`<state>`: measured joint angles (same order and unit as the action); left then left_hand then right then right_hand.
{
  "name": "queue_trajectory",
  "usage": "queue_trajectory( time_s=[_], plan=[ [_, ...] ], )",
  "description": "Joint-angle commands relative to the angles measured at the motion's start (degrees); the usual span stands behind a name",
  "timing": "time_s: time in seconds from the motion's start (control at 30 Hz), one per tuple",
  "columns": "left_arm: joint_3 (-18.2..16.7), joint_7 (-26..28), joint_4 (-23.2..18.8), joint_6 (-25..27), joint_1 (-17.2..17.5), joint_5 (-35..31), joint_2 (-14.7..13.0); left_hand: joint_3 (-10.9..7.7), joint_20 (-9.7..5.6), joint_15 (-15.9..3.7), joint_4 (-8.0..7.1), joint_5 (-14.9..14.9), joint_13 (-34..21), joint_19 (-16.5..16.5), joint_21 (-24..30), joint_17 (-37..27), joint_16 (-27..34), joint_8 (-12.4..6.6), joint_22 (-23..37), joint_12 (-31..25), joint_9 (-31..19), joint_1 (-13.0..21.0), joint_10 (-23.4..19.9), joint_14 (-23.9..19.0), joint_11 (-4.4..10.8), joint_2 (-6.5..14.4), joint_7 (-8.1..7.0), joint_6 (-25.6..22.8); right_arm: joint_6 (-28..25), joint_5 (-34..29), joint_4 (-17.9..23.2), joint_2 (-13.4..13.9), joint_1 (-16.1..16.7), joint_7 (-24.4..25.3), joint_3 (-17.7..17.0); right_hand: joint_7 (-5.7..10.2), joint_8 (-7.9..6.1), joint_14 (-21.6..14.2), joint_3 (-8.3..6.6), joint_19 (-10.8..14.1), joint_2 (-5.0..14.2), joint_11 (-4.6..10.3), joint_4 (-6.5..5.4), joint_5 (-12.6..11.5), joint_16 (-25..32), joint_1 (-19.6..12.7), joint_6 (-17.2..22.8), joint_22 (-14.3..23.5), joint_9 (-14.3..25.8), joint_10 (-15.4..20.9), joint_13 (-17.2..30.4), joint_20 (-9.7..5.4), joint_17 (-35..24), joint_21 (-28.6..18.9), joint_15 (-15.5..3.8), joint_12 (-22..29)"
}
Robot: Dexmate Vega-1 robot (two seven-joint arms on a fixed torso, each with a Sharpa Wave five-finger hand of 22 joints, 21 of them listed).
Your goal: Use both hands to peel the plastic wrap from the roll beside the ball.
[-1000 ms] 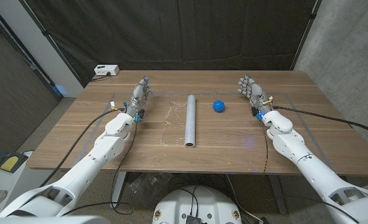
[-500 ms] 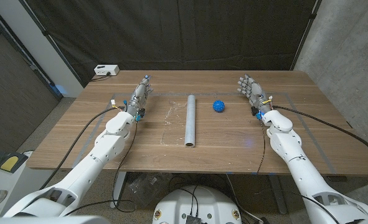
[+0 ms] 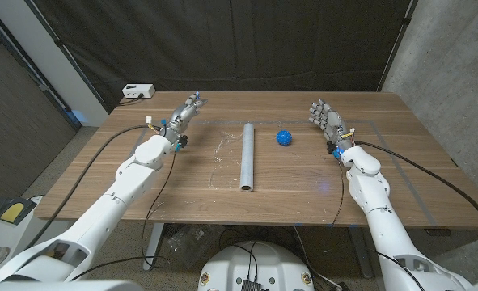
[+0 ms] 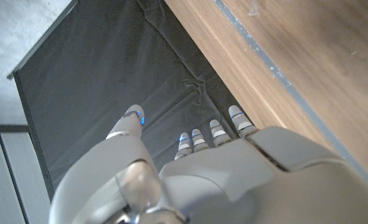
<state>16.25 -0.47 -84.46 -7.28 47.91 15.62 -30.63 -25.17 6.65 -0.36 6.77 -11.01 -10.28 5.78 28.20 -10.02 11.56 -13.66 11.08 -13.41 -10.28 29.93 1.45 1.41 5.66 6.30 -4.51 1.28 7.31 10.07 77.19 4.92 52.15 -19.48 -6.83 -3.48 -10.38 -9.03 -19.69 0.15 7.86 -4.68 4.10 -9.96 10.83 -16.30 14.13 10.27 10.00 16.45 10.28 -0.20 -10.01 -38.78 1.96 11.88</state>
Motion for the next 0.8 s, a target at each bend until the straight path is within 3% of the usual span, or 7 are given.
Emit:
queue_trajectory(
  time_s=[0.03, 0.2, 0.33, 0.47, 0.8],
  plan=[
    [0.9, -4.2, -5.5, 6.4, -2.9, -12.2, -3.3, -0.55, 0.50, -0.71, 0.99, 0.3, -0.3, -1.8, 0.6, -0.3, 1.0, -1.11, 0.3, -1.3, -0.3, 2.7, -5.9, -3.6, 0.12, 0.2, 0.93, -5.8, 0.1, -3.1, 1.7, -4.4, 1.6, -2.0, -4.1, -0.01, -0.30, -0.5, -0.20, 0.4, 0.11, -0.13, 0.27, -0.4, 0.3, -0.7, 0.5, 0.2, 0.3, 0.7, 0.3, 0.32, -0.1, 0.2, 0.05, 0.4],
    [1.4, -6.5, -6.3, 7.1, -4.4, -14.6, -4.0, -0.84, 0.62, -0.97, 1.14, 0.3, -0.4, -2.6, 0.9, -0.3, 1.2, -1.13, 0.4, -1.6, -0.3, 3.6, -8.3, -5.3, -0.56, 0.4, 1.34, -7.5, 0.4, -3.6, 2.4, -5.3, 2.2, -2.2, -4.8, -0.05, -0.31, -0.6, -0.16, 0.5, 0.11, -0.12, 0.26, -0.4, 0.3, -0.6, 0.6, 0.2, 0.3, 0.7, 0.3, 0.31, -0.1, 0.2, 0.13, 0.4],
    [2.0, -7.9, -7.3, 7.6, -5.5, -17.1, -4.8, -0.90, 0.55, -1.05, 1.27, 0.4, -0.4, -3.0, 1.0, -0.3, 1.2, -1.03, 0.4, -1.5, -0.3, 4.0, -8.6, -5.9, -0.42, 0.4, 1.41, -7.7, 0.9, -4.0, 2.5, -6.0, 2.5, -2.1, -5.2, -0.06, -0.31, -0.6, -0.14, 0.6, 0.12, -0.20, 0.27, -0.4, 0.3, -0.6, 0.6, 0.2, 0.3, 0.7, 0.3, 0.30, -0.1, 0.3, 0.04, 0.4],
    [2.6, -9.4, -8.5, 8.2, -6.5, -19.8, -5.7, -1.02, 0.65, -1.16, 1.91, 0.5, -0.4, -3.6, 1.1, -0.2, 0.9, -1.94, 0.3, -1.6, -0.3, 5.7, -11.1, -6.9, -0.30, -0.3, 1.48, -12.4, 1.2, -4.3, 2.4, -6.5, 2.6, -2.1, -5.5, -0.06, -0.31, -0.6, -0.13, 0.6, 0.11, -0.25, 0.29, -0.4, 0.3, -0.6, 0.6, 0.2, 0.3, 0.7, 0.3, 0.33, -0.1, 0.3, 0.01, 0.4],
    [4.0, -14.2, -11.1, 8.3, -9.0, -25.1, -8.2, -1.26, 0.97, -1.44, 2.56, 0.4, -0.4, -4.4, 1.2, -0.1, 0.8, -2.02, 0.3, -1.5, -0.3, 7.7, -13.1, -8.3, -0.07, -0.9, 1.76, -14.6, 2.9, -5.0, 1.5, -7.6, 2.6, -1.8, -5.9, 0.00, -0.33, -0.7, -0.09, 0.7, 0.13, -0.26, 0.29, -0.4, 0.3, -0.5, 0.7, 0.2, 0.3, 0.8, 0.3, 0.40, -0.1, 0.4, 0.08, 0.4]
  ],
)
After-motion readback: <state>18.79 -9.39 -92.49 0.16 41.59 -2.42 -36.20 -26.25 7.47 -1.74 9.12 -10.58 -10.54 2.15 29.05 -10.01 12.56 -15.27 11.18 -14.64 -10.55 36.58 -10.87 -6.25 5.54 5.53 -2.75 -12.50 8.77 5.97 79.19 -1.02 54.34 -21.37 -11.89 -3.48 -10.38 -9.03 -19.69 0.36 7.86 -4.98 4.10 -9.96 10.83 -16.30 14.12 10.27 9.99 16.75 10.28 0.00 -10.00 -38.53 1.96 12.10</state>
